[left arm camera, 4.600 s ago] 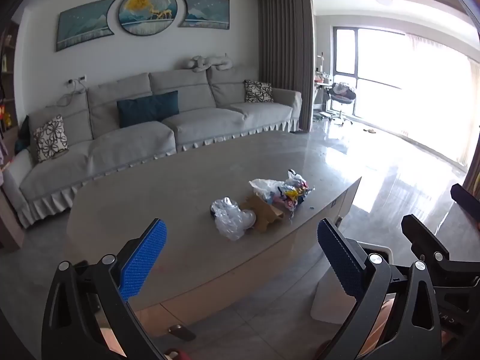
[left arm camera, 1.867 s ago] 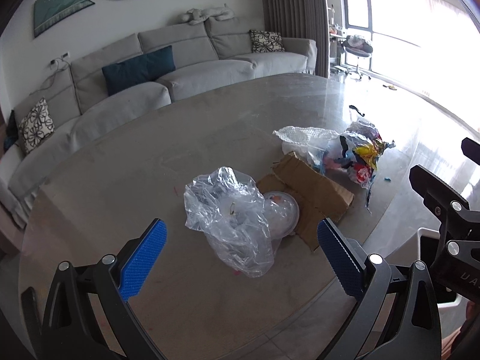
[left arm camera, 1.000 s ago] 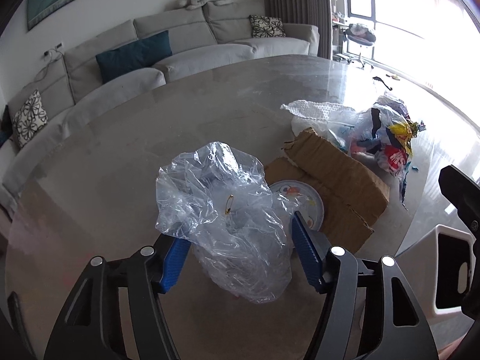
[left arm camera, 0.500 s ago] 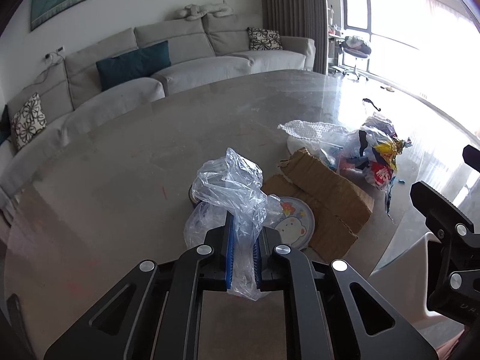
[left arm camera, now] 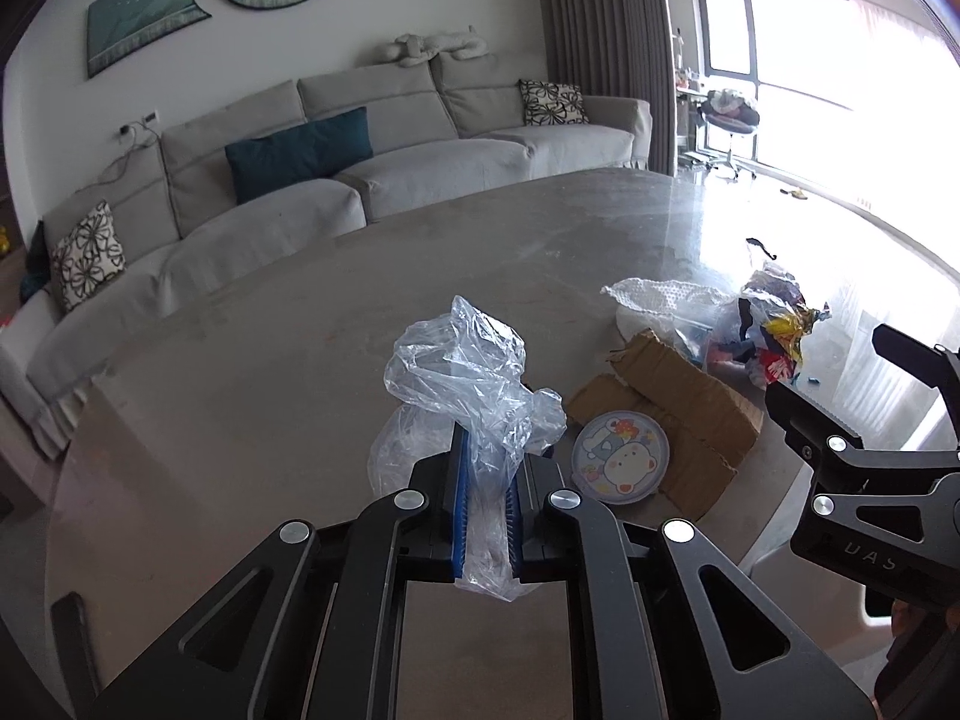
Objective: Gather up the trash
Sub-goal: 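Grasp the colourful snack-wrapper bundle with the right gripper while the left holds the bag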
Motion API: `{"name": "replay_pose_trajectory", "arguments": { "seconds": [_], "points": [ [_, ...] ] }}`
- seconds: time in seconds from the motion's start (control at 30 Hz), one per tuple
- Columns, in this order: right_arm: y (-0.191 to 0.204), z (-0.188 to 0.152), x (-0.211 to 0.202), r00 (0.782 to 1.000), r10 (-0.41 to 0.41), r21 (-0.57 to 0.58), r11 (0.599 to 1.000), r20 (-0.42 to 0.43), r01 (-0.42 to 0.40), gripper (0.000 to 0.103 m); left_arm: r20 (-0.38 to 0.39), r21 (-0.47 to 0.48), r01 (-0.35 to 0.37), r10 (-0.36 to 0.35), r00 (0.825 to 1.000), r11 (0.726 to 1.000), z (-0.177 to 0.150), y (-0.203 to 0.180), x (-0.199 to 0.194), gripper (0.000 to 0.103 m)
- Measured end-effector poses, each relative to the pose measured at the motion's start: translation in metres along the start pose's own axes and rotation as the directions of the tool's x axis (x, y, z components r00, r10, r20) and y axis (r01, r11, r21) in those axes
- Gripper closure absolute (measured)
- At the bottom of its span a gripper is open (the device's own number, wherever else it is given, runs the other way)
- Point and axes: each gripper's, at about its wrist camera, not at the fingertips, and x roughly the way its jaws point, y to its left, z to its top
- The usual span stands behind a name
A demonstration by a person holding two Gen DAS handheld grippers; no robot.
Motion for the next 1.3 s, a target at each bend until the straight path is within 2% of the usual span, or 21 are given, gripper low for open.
{"name": "replay_pose_trajectory", "arguments": {
  "seconds": [0.07, 0.23, 0.37, 0.53, 0.87, 0.93, 0.97, 1.0, 1.03, 1.07, 1.27, 1.3],
  "points": [
    [-0.003, -0.001, 0.006, 1.0, 0.009, 0.007, 1.0, -0.001, -0.009, 0.004, 0.0, 0.007, 0.002, -0.002, 1.0, 1.0, 0.0, -0.004, 0.001, 0.092],
    [-0.026, 0.005, 0.012, 0.996, -0.079, 0.029, 0.997, 0.03, 0.078, 0.004, 0.008, 0.021, 0.019, -0.019, 1.0, 1.0, 0.002, -0.009, 0.001, 0.092],
    [-0.039, 0.008, 0.023, 0.996, -0.088, 0.069, 0.994, 0.018, 0.086, 0.004, 0.012, 0.027, 0.039, -0.039, 0.999, 0.999, 0.008, -0.016, 0.007, 0.092],
    [-0.041, 0.012, 0.045, 0.996, -0.093, 0.054, 0.994, 0.0, 0.093, 0.004, 0.001, 0.051, 0.069, -0.069, 0.998, 0.996, 0.016, -0.028, 0.024, 0.092],
    [-0.052, 0.011, 0.094, 0.993, -0.103, 0.037, 0.994, -0.051, 0.105, 0.004, -0.01, 0.096, 0.073, -0.073, 0.997, 0.993, 0.037, -0.048, 0.046, 0.092],
    [-0.053, 0.007, 0.1, 0.995, -0.075, 0.033, 0.996, -0.061, 0.077, 0.005, -0.014, 0.101, 0.073, -0.072, 0.997, 0.992, 0.037, -0.05, 0.048, 0.092],
    [-0.054, 0.006, 0.1, 0.996, -0.065, 0.04, 0.997, -0.062, 0.068, 0.015, -0.014, 0.102, 0.071, -0.07, 0.997, 0.992, 0.038, -0.05, 0.049, 0.092],
    [-0.055, 0.004, 0.102, 0.996, -0.059, 0.048, 0.997, -0.074, 0.062, 0.032, -0.015, 0.103, 0.072, -0.071, 0.997, 0.992, 0.038, -0.049, 0.049, 0.092],
    [-0.056, 0.003, 0.105, 0.995, -0.049, 0.049, 0.997, -0.089, 0.054, 0.042, -0.016, 0.104, 0.072, -0.071, 0.997, 0.992, 0.037, -0.05, 0.049, 0.092],
    [-0.057, 0.001, 0.107, 0.994, -0.044, 0.051, 0.997, -0.099, 0.049, 0.047, -0.016, 0.104, 0.071, -0.07, 0.997, 0.992, 0.036, -0.05, 0.049, 0.092],
    [-0.059, -0.002, 0.098, 0.996, -0.021, 0.047, 0.999, -0.09, 0.026, 0.061, -0.022, 0.099, 0.079, -0.078, 0.997, 0.992, 0.035, -0.05, 0.048, 0.092],
    [-0.059, -0.003, 0.096, 0.996, -0.023, 0.053, 0.998, -0.09, 0.028, 0.069, -0.022, 0.098, 0.08, -0.078, 0.997, 0.992, 0.035, -0.05, 0.047, 0.092]
  ]
}}
